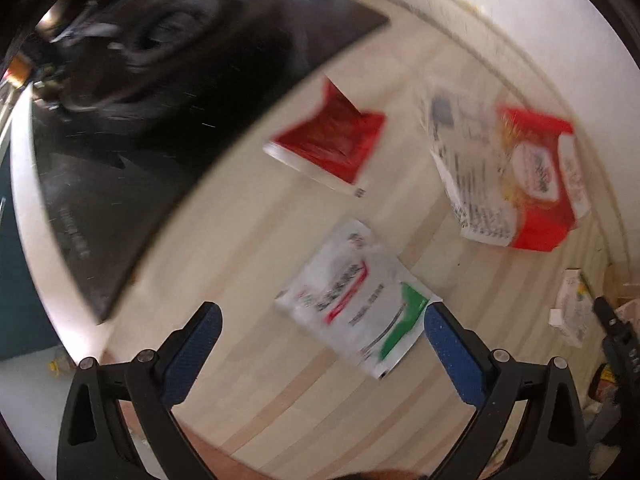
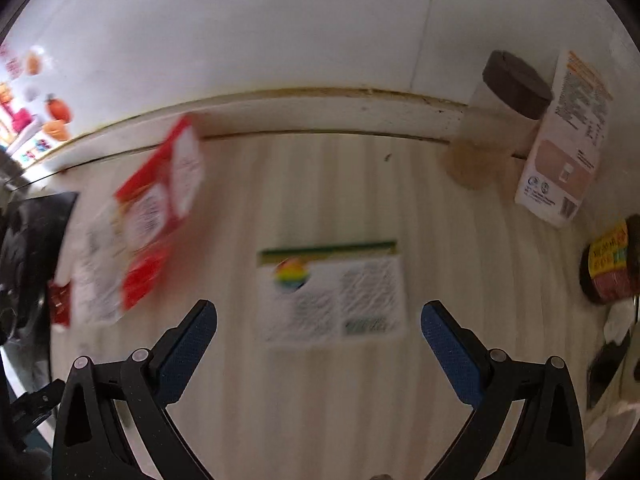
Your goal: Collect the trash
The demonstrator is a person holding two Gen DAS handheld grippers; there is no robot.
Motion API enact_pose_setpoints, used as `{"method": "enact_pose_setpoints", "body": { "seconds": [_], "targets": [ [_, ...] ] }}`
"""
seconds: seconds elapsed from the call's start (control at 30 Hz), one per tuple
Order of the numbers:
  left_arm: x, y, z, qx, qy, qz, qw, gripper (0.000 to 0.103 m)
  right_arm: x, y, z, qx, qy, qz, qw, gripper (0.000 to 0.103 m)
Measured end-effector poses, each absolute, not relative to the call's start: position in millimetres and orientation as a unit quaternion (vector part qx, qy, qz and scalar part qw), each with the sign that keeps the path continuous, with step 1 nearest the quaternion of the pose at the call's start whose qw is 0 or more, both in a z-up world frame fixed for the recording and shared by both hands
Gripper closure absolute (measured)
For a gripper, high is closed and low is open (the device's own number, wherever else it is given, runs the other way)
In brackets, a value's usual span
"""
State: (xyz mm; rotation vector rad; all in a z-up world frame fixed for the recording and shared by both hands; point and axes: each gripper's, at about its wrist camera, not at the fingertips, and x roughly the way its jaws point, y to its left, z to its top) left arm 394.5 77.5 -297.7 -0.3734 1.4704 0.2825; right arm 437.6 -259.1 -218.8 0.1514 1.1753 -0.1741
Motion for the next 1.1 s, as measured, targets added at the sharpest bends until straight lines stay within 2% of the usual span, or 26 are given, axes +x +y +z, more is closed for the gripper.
{"method": "enact_pose_setpoints", "body": {
  "seconds": [0.13,0.17,0.2,0.23,0.27,0.33,0.4,0.47,0.63,0.8,0.97,1.03,1.07,1.1],
  "targets": [
    [399,70,-320,-0.156,0.683,0.129,0.701,0.000,453,-268,-238,0.064,0.568,-0.074,0.817,0.000],
    [397,69,-324,-0.156,0.686,0.128,0.699,0.004,457,-268,-244,0.057,0.574,-0.071,0.814,0.000],
    [395,69,-326,-0.156,0.686,0.130,0.698,0.014,460,-267,-250,0.054,0.579,-0.064,0.811,0.000],
    [393,69,-326,-0.152,0.683,0.134,0.702,0.016,463,-264,-256,0.053,0.586,-0.053,0.807,0.000],
    [391,69,-324,-0.148,0.678,0.138,0.707,0.023,465,-262,-259,0.053,0.589,-0.047,0.805,0.000],
    [386,70,-318,-0.143,0.666,0.140,0.718,0.045,467,-255,-267,0.038,0.593,-0.037,0.804,0.000],
    [383,73,-311,-0.143,0.660,0.134,0.726,0.103,469,-250,-273,0.019,0.597,-0.038,0.801,0.000],
    [382,77,-311,-0.162,0.663,0.123,0.720,0.103,468,-244,-278,0.013,0.600,-0.044,0.798,0.005],
    [368,92,-300,-0.170,0.652,0.123,0.729,0.103,461,-236,-275,0.015,0.584,-0.045,0.810,0.005],
    [341,111,-269,-0.182,0.626,0.121,0.749,0.103,435,-228,-247,0.019,0.563,-0.019,0.826,0.005],
    [325,135,-253,-0.233,0.599,0.086,0.761,0.101,414,-217,-228,0.037,0.560,-0.004,0.828,0.005],
    [336,126,-263,-0.232,0.612,0.056,0.754,0.095,410,-219,-225,0.049,0.563,-0.008,0.825,0.005],
    [344,120,-272,-0.220,0.620,0.042,0.752,0.083,408,-221,-225,0.057,0.564,-0.009,0.824,0.005],
    [346,116,-280,-0.210,0.626,0.035,0.750,0.065,406,-223,-228,0.057,0.565,-0.012,0.823,0.005]
  ]
}}
